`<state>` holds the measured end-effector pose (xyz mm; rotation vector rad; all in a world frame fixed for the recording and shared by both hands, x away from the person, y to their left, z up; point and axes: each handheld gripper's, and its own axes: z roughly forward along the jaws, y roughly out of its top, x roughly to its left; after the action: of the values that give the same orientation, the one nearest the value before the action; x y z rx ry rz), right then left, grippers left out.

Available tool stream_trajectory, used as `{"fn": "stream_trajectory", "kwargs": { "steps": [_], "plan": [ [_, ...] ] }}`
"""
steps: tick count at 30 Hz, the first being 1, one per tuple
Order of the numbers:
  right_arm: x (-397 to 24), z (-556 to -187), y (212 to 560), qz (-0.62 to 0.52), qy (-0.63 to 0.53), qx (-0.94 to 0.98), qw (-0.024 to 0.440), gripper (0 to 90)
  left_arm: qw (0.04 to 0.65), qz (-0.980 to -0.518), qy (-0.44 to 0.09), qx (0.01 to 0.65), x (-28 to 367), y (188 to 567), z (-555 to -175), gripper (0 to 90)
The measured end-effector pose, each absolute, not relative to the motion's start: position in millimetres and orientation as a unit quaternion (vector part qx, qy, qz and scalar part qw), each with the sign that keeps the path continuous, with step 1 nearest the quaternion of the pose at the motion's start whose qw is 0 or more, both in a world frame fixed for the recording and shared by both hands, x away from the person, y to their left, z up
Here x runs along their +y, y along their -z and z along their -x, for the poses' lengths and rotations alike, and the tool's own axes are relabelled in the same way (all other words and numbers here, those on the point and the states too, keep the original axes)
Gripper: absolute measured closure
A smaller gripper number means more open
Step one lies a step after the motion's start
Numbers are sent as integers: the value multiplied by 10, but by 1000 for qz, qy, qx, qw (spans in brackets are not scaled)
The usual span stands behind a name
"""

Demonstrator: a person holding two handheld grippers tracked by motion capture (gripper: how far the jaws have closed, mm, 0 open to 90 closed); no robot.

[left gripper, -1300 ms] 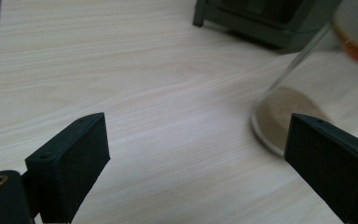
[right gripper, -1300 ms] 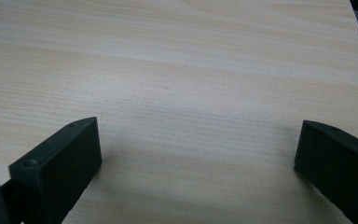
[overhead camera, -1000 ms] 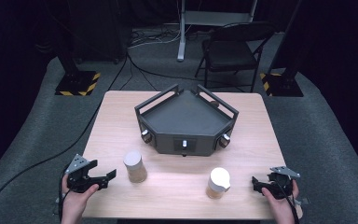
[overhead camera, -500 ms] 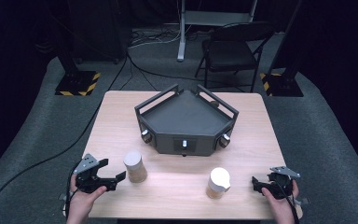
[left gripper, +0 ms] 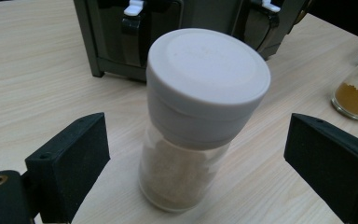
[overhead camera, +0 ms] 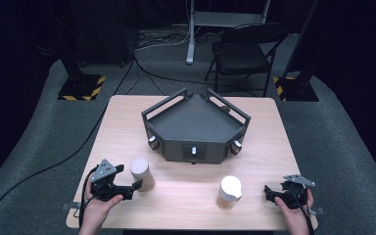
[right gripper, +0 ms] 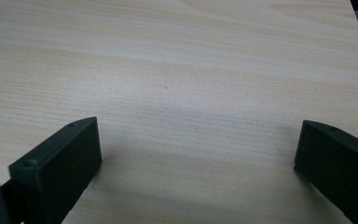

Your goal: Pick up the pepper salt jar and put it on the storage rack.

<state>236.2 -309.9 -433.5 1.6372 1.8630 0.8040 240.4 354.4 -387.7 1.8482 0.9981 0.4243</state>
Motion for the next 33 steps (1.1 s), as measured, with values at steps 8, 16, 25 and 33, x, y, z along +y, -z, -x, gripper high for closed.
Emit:
{"fn": "stream_trajectory", "kwargs": {
  "steps": [8, 16, 25, 33],
  "plan": [
    [-3098, -2361, 4336, -605, -298, 689, 264, 0, 465, -762, -187, 409, 3372, 3859, -2448, 78],
    [-3097, -2361, 4336, -605, -298, 690, 264, 0, 463, -755, -201, 418, 3248, 3913, -2502, 101],
    [-3099, -2359, 4336, -604, -298, 690, 264, 0, 465, -753, -201, 420, 3175, 3996, -2574, 141],
    [-3099, -2359, 4336, -604, -298, 691, 263, 0, 466, -752, -202, 421, 3104, 4048, -2634, 175]
  ]
}}
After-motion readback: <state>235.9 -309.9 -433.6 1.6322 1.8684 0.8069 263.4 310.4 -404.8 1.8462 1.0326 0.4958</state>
